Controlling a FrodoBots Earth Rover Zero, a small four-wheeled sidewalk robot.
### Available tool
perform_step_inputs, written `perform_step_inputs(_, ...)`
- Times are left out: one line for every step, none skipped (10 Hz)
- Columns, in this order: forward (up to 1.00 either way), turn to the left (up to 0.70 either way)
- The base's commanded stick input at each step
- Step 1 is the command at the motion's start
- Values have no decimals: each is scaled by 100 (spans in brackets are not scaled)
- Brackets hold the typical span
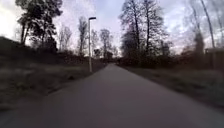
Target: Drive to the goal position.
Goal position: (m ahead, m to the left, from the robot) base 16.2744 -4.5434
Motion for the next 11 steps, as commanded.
perform_step_inputs(100,1)
perform_step_inputs(100,1)
perform_step_inputs(100,1)
perform_step_inputs(100,1)
perform_step_inputs(100,1)
perform_step_inputs(79,1)
perform_step_inputs(34,1)
perform_step_inputs(0,0)
perform_step_inputs(0,0)
perform_step_inputs(0,0)
perform_step_inputs(0,0)
